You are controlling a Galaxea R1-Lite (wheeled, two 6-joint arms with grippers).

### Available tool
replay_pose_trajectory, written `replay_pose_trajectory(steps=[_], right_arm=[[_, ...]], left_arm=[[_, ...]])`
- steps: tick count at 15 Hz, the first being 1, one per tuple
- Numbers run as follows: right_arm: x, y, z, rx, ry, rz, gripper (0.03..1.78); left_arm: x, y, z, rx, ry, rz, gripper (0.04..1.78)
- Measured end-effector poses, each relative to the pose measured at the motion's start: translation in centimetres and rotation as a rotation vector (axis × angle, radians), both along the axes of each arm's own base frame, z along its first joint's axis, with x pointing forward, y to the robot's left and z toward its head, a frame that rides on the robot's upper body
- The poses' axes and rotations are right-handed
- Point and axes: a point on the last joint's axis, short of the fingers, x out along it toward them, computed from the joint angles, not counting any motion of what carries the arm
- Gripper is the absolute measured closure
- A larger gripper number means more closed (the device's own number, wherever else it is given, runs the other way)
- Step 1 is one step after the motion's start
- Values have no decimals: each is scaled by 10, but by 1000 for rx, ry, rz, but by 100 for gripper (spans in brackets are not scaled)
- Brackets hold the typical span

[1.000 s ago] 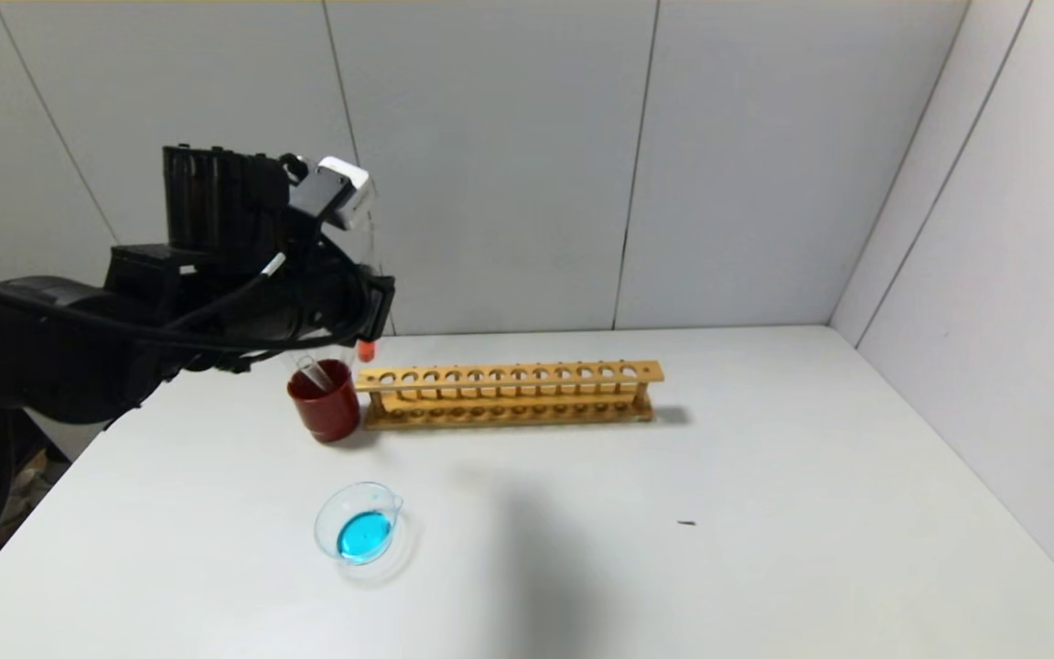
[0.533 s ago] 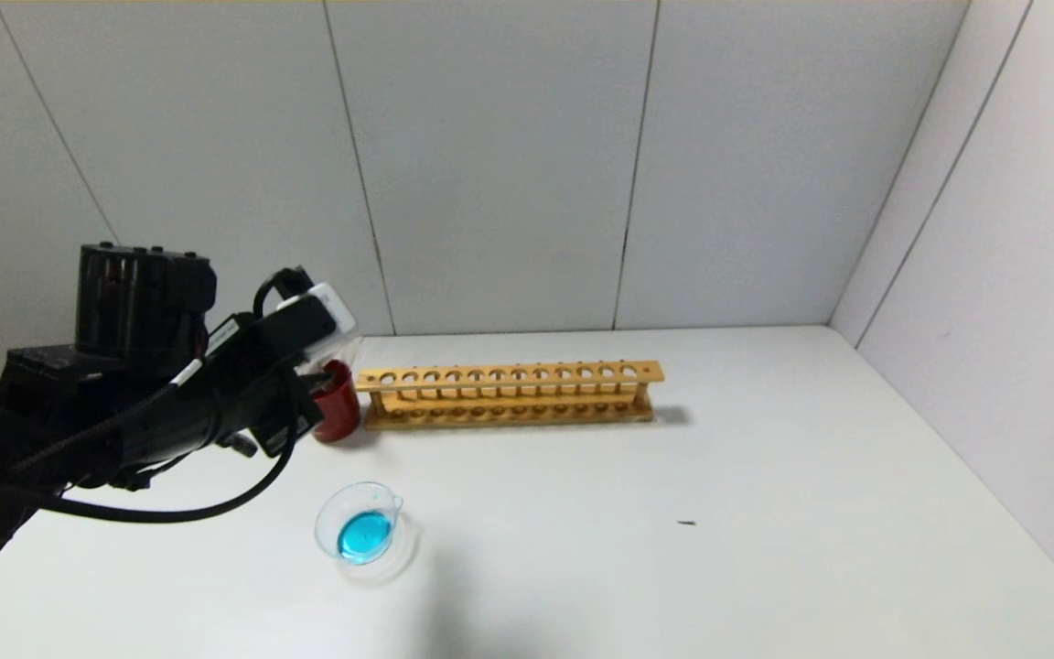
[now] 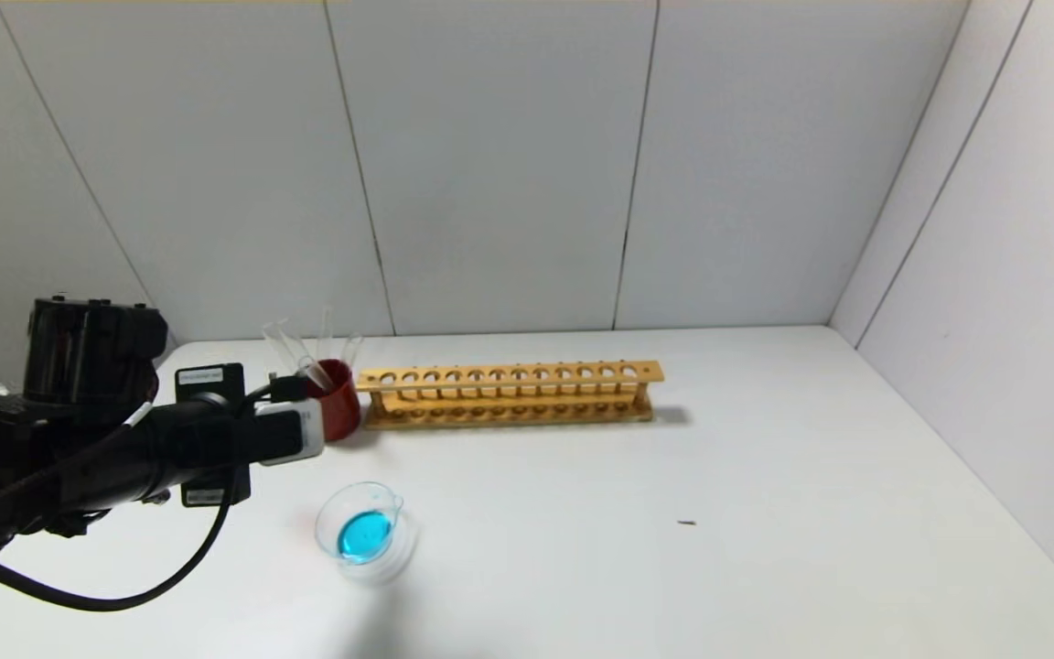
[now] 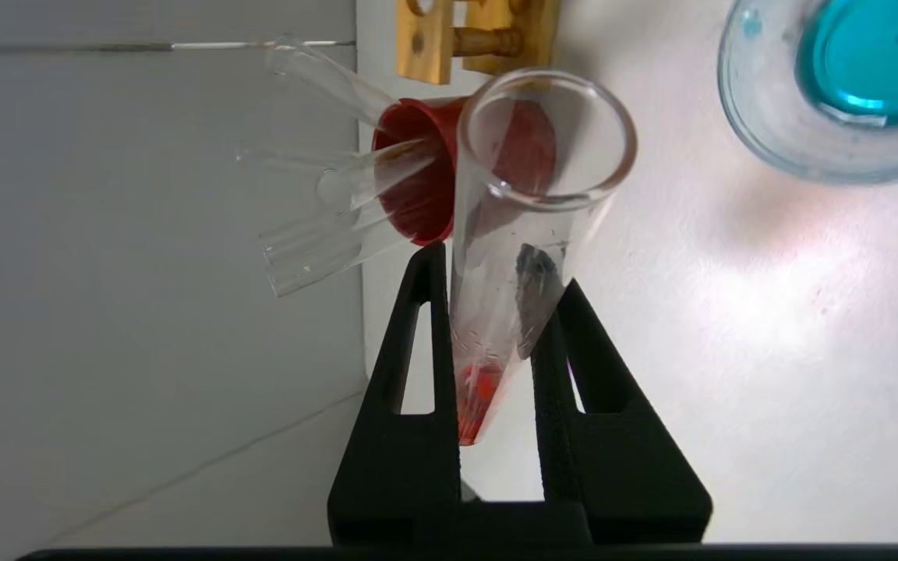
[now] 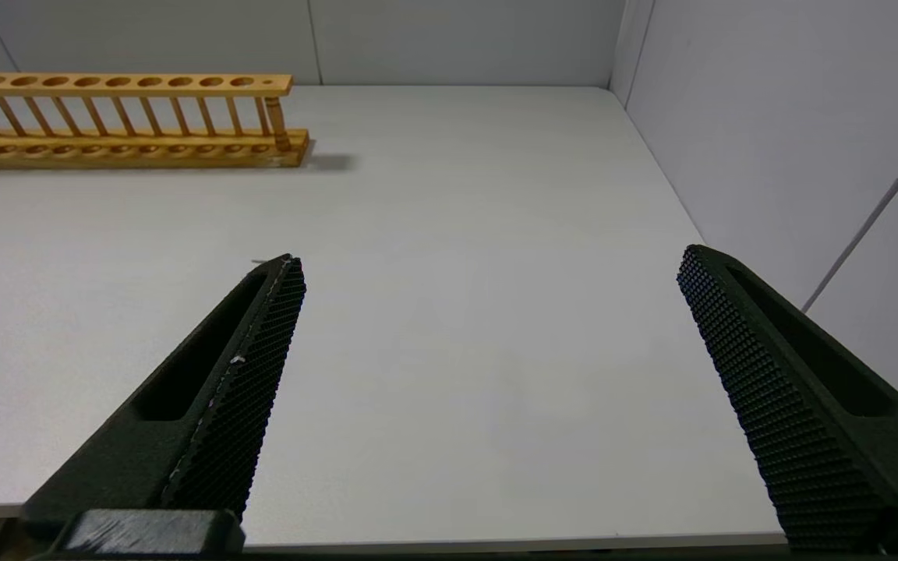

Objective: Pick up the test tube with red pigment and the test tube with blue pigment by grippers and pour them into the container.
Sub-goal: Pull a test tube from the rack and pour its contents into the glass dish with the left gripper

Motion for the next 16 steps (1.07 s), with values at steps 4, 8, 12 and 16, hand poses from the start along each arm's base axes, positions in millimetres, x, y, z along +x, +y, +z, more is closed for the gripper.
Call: replay_pose_trajectory(steps=[4,8,12,16], right_arm=[[0,0,0,0,0,0,6],[0,0,0,0,0,0,6],[0,0,0,0,0,0,6],[0,0,0,0,0,0,6]], left_arm=[[0,5,-15,158,26,-91,150],[8,5,-23,214,17,-124,150],[20,6,-33,270,-18,-150,150],[29,15,-42,338,-28,-164,150]])
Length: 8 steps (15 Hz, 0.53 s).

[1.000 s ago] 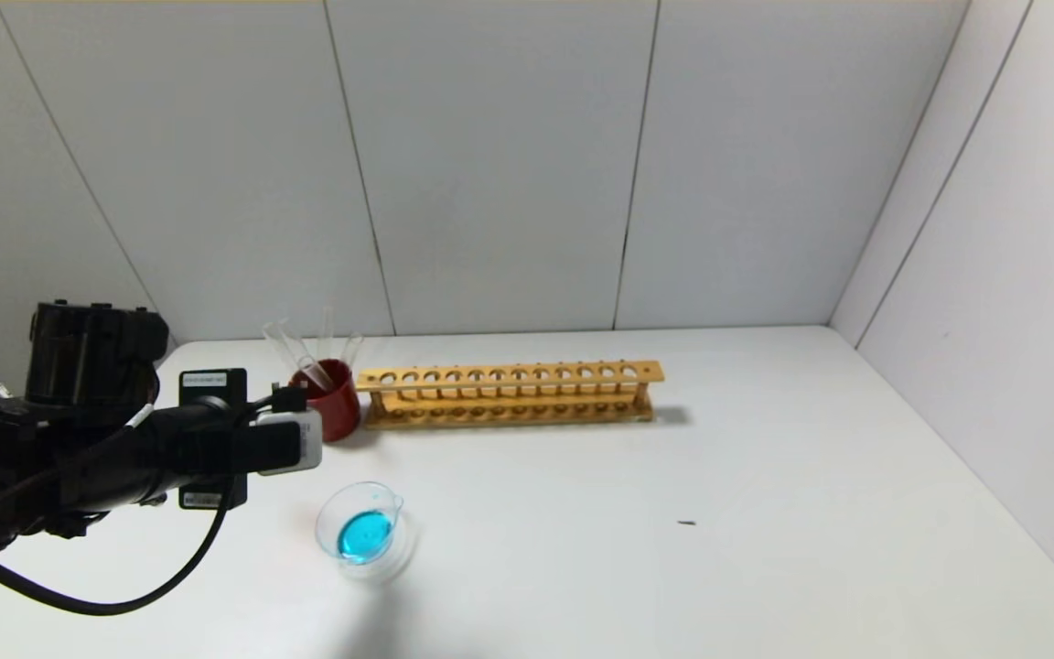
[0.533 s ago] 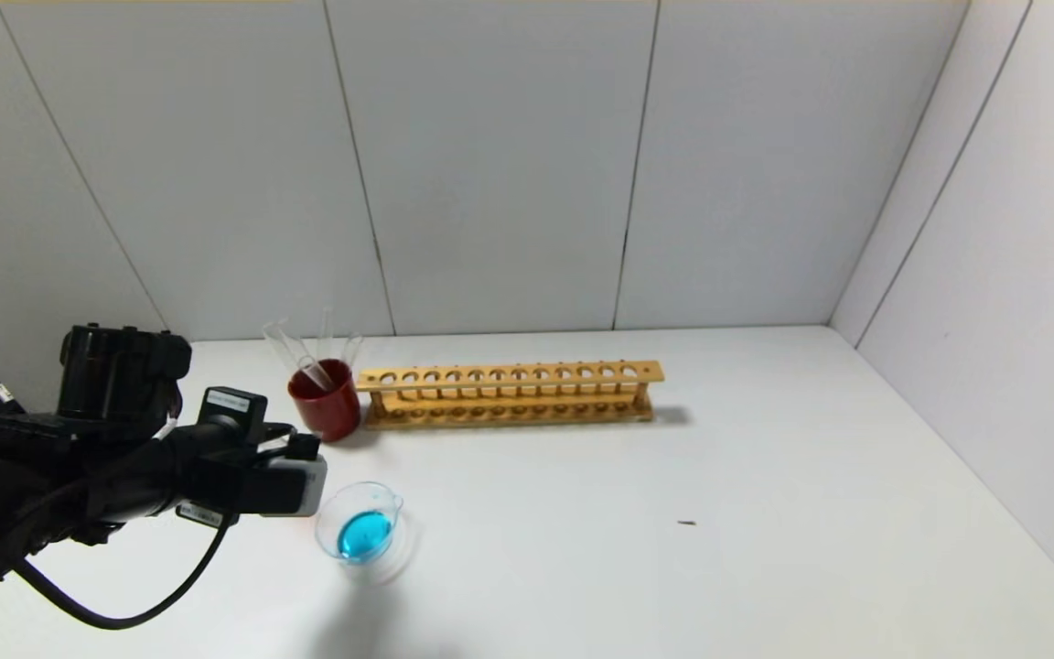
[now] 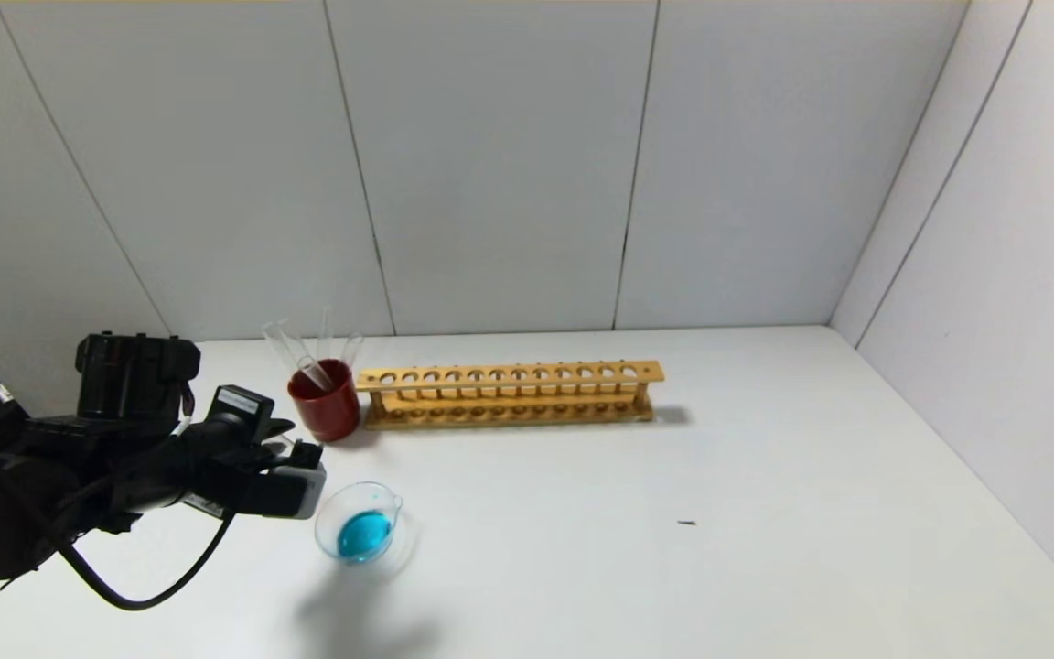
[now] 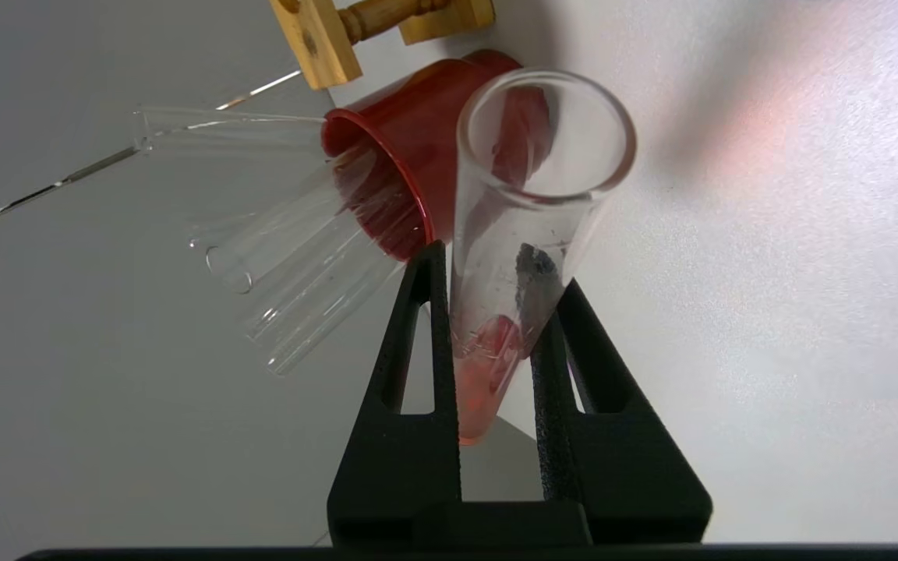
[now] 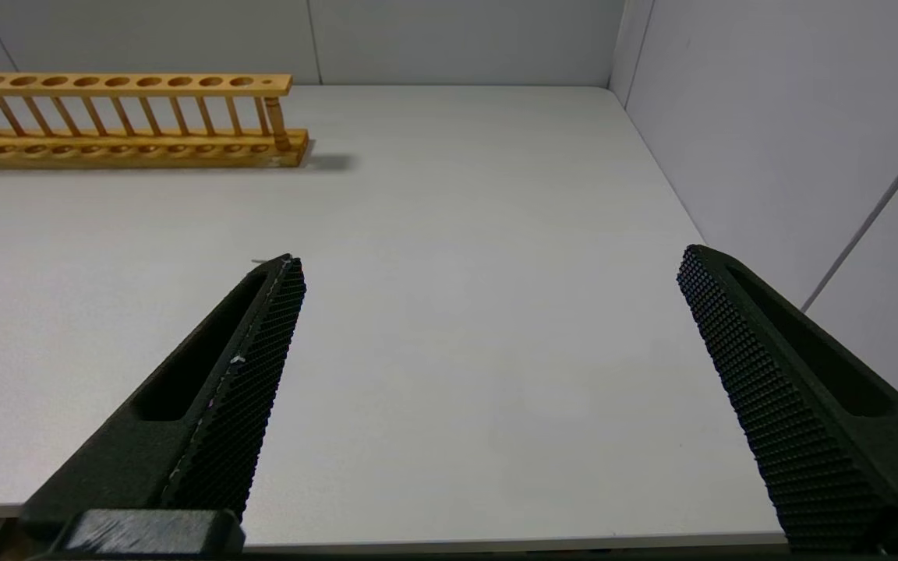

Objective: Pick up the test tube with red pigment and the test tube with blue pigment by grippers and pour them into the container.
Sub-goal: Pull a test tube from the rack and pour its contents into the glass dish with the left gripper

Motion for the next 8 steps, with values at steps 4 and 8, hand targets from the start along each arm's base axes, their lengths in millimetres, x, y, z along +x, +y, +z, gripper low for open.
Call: replay_pose_trajectory(steps=[4,8], right_arm=[[0,0,0,0,0,0,6],[0,0,0,0,0,0,6]], left_arm=[[9,-1,-8,48,-20,-41,150],[14,-4,-12,65,-36,-66,150]])
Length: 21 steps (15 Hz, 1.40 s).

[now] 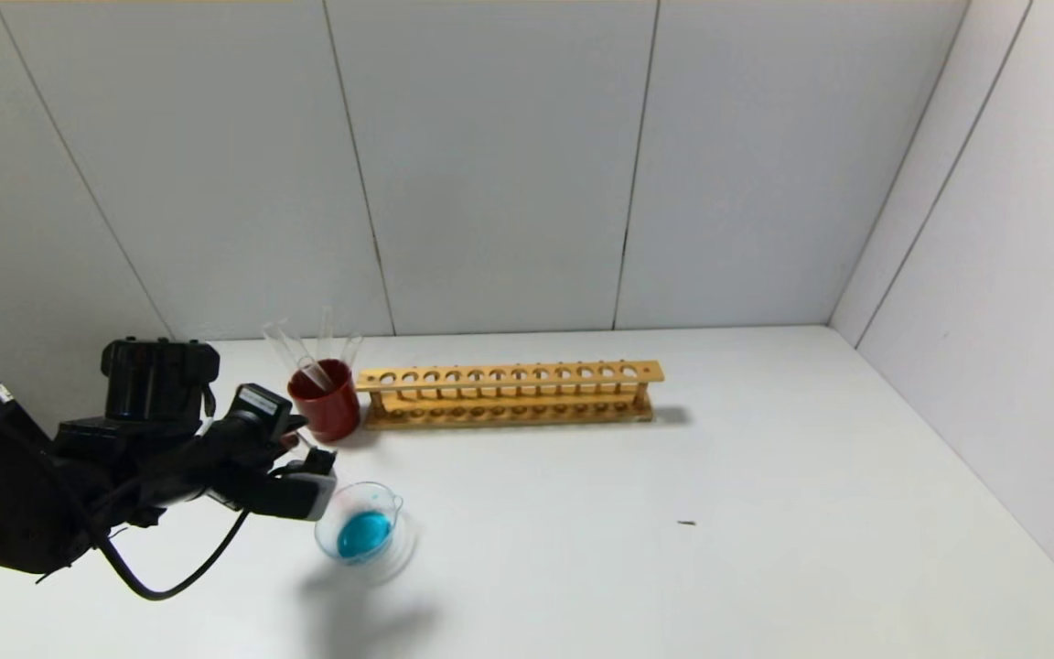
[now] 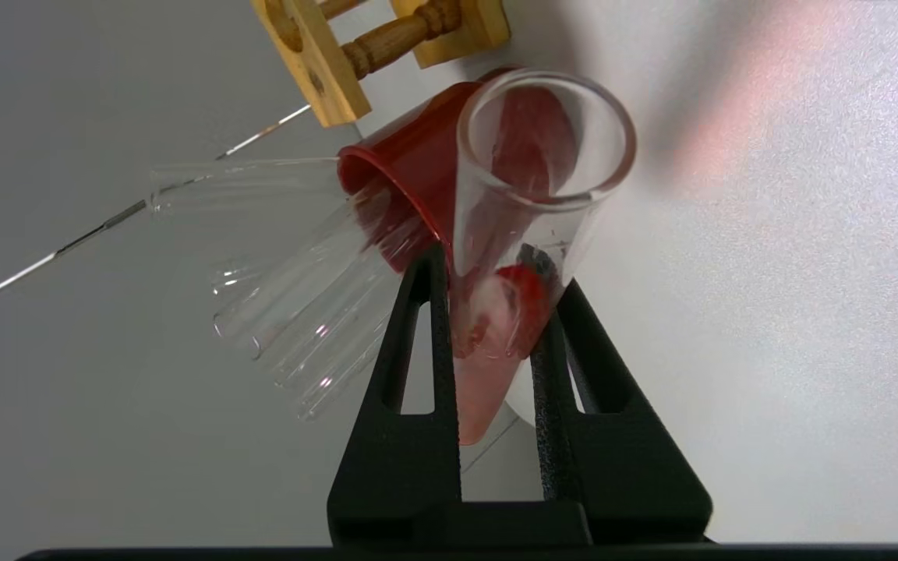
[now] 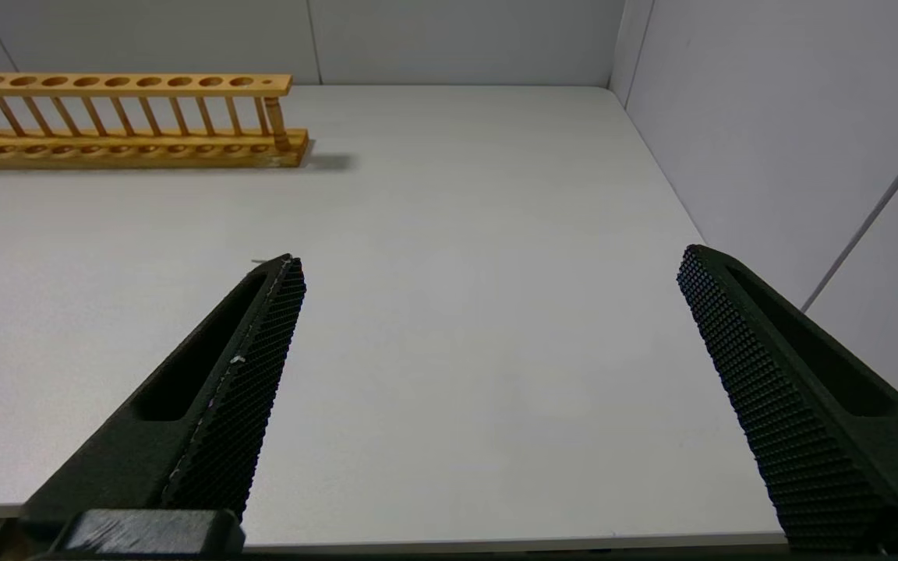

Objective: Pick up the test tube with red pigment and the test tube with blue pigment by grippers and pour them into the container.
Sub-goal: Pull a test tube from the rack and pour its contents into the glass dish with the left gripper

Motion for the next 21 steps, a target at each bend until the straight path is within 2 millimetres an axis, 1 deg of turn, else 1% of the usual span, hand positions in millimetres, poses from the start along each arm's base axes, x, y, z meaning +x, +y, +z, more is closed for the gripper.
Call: replay_pose_trajectory(steps=[6,12,21], right_arm=[[0,0,0,0,0,0,6],[0,0,0,0,0,0,6],[0,0,0,0,0,0,6]], left_arm=[[0,-2,-3,65,-6,-62,150],[-1,-11,-4,94,-12,-102,150],[1,-12,-3,133,-40,-132,150]])
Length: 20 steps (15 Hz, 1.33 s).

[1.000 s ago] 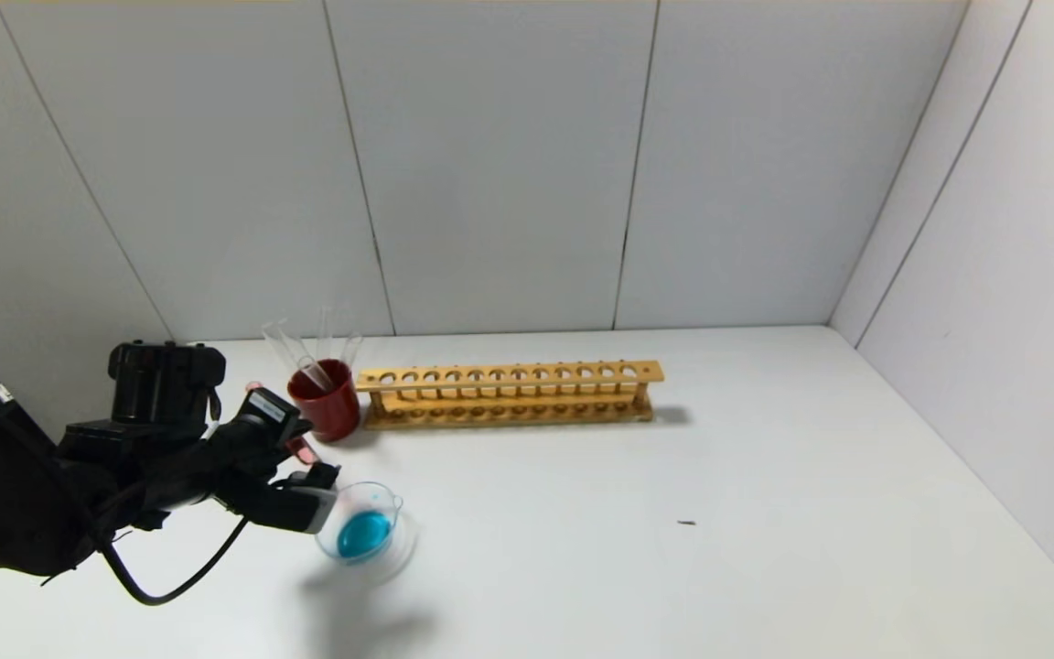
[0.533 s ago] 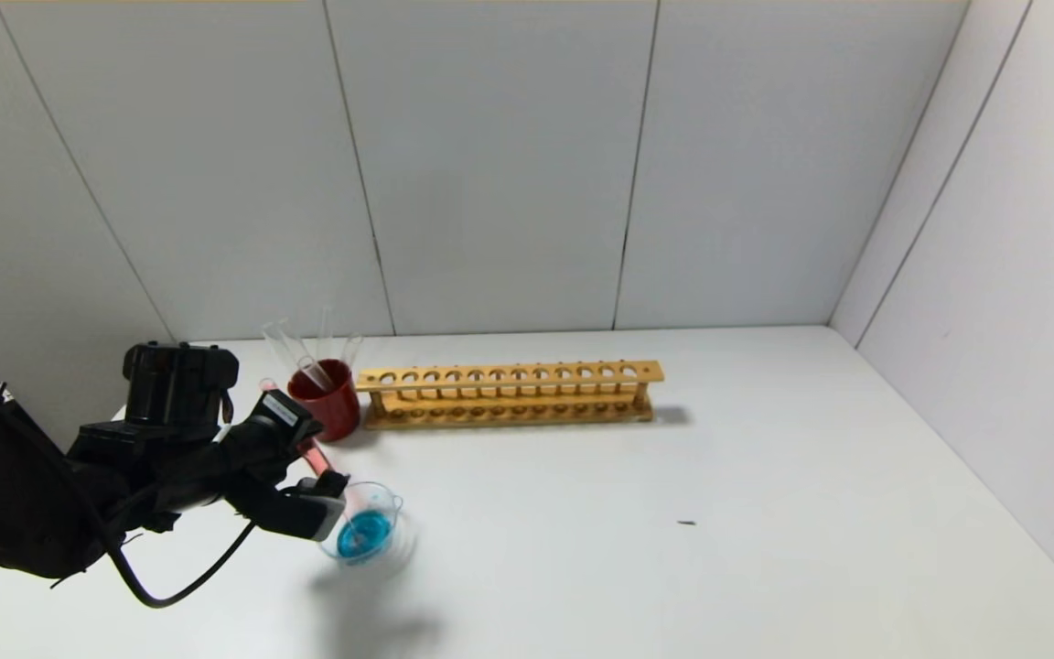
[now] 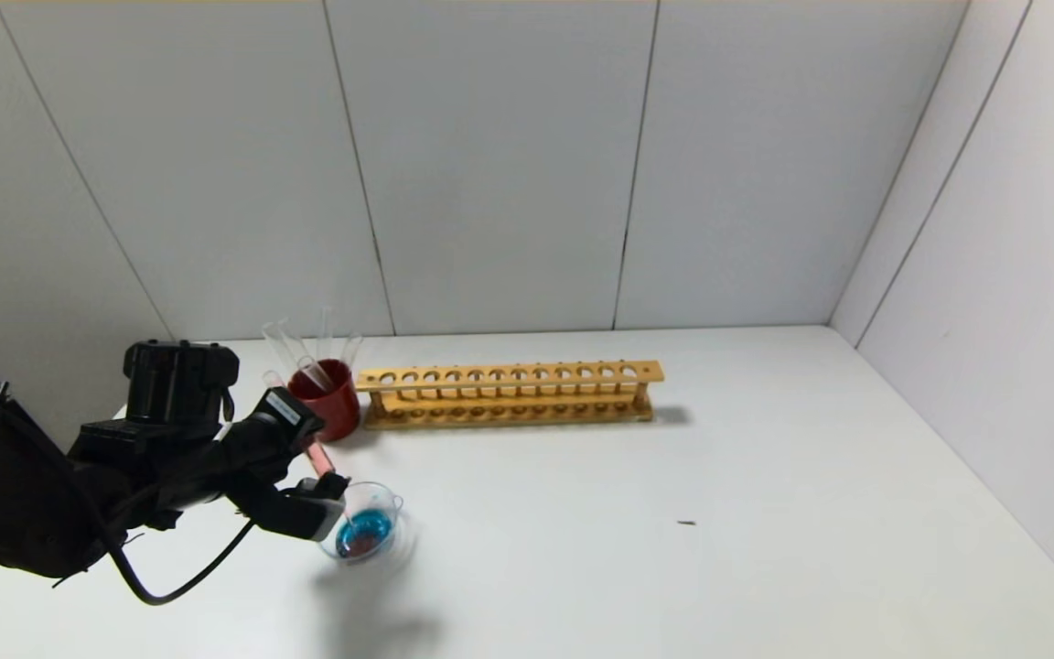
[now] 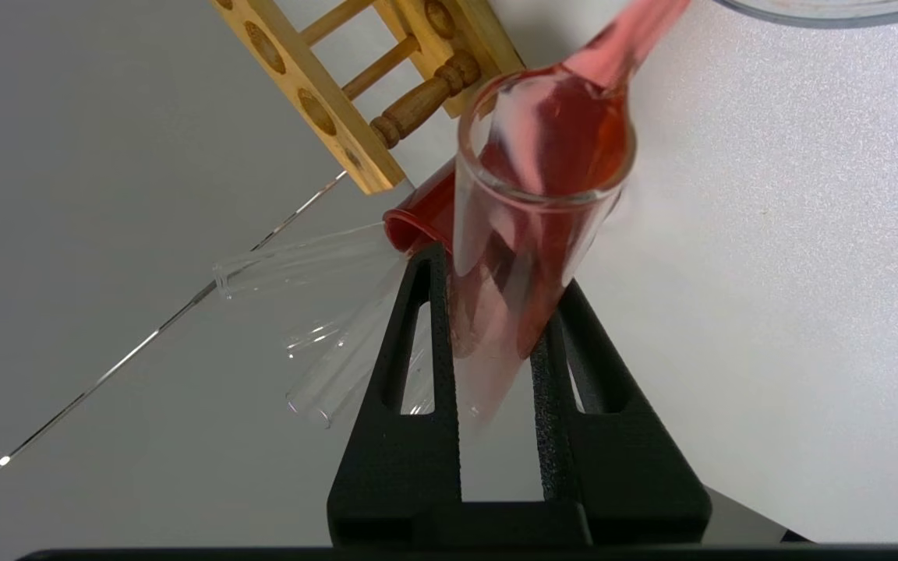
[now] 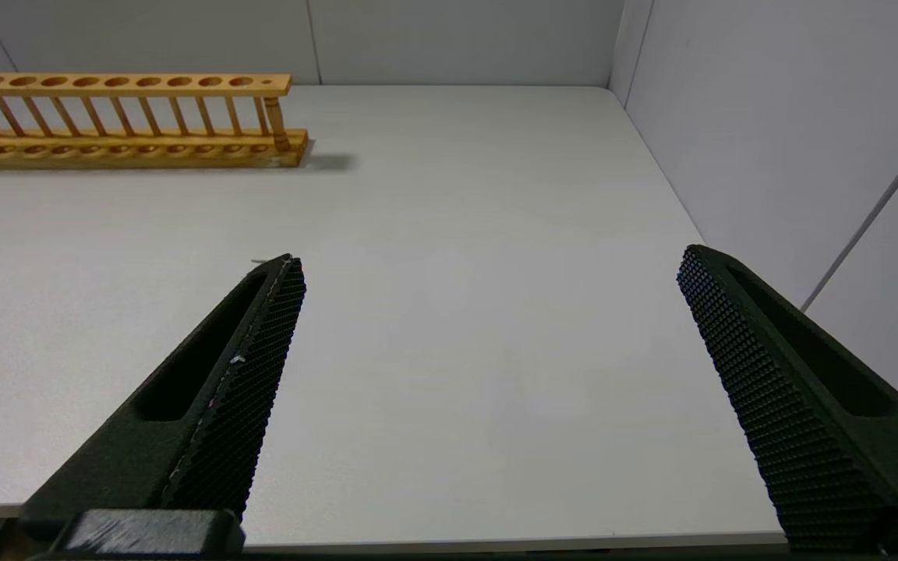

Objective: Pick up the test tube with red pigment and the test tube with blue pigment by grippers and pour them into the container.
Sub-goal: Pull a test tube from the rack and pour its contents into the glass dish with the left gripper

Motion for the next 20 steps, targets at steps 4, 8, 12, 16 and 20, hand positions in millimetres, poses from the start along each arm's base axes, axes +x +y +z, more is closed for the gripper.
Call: replay_pose_trajectory(steps=[4,8,12,16,20], right_arm=[[0,0,0,0,0,0,6],[0,0,0,0,0,0,6],[0,0,0,0,0,0,6],[0,0,0,0,0,0,6],[0,0,0,0,0,0,6]], left_arm=[[1,0,1,32,-13,-21,150],[2,-2,2,37,-22,-35,150],[3,-3,1,61,-27,-57,150],[3,-4,1,82,-38,-107,150],[3,-4,1,106,-45,-123,150]])
